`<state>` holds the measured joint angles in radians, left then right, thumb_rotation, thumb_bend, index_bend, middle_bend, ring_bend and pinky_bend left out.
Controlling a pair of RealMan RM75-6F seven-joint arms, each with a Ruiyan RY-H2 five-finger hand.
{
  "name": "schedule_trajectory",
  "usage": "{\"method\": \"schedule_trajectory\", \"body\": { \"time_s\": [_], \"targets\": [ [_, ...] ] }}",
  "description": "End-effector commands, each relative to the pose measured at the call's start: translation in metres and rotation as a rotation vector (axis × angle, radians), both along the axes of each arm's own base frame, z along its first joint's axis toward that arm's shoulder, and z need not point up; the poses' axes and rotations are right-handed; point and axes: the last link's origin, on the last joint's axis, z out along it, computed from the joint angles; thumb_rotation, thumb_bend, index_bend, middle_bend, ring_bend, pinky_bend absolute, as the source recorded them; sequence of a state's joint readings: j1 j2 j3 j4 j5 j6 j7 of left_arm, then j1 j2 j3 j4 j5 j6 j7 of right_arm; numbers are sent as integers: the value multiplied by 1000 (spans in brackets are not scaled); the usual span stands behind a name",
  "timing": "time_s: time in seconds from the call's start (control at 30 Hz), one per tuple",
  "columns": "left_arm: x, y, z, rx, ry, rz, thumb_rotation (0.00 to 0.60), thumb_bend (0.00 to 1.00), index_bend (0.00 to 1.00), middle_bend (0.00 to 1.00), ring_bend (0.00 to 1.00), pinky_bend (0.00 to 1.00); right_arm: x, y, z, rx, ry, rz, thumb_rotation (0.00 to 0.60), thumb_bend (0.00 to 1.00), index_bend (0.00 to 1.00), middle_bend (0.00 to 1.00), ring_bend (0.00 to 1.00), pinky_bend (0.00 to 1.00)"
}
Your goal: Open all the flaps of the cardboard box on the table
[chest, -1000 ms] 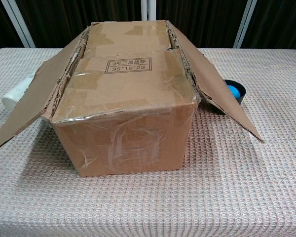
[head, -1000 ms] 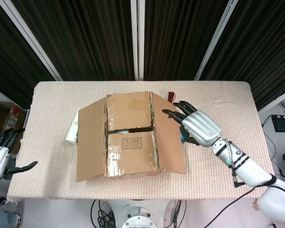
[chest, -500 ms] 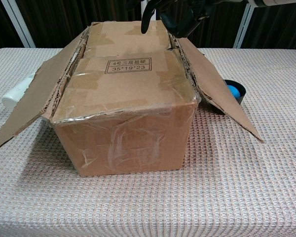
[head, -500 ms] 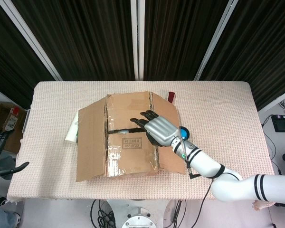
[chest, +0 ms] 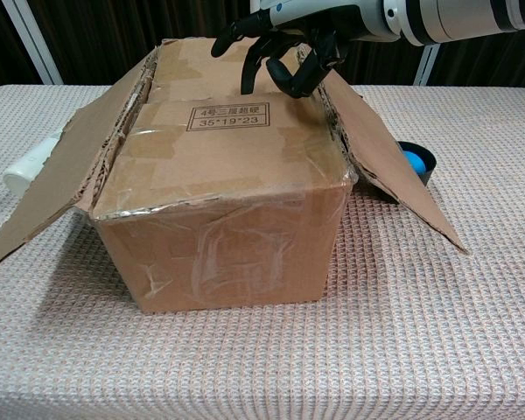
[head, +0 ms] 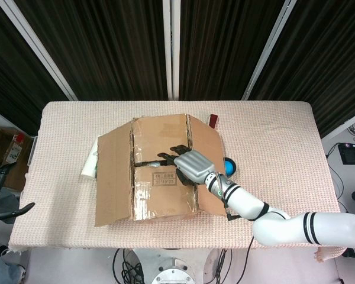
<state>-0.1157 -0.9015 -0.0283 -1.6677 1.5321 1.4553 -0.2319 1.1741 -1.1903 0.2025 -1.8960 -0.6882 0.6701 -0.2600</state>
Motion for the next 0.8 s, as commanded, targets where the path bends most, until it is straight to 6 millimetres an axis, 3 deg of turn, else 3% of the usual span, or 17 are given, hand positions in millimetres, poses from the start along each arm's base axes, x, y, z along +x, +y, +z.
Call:
{"method": "schedule_trajectory", "body": {
  "time_s": [0.03, 0.4, 0.8],
  "targets": [
    [1, 0, 0, 1, -6, -4, 201, 0, 86, 120, 60, 178, -2, -1, 4, 28, -28, -35, 600, 778, 0, 293, 0, 0],
    [2, 1, -2, -3, -4, -5, 204, 0, 86, 121, 60, 178, -6, 1, 37, 31, -158, -98, 600, 778, 0, 312, 0, 0],
    [10, 5, -5, -10, 0, -22, 204, 0, 86, 120, 60, 178, -5, 23, 73, 102, -294, -107, 600, 778, 0, 332, 0, 0]
  ]
}}
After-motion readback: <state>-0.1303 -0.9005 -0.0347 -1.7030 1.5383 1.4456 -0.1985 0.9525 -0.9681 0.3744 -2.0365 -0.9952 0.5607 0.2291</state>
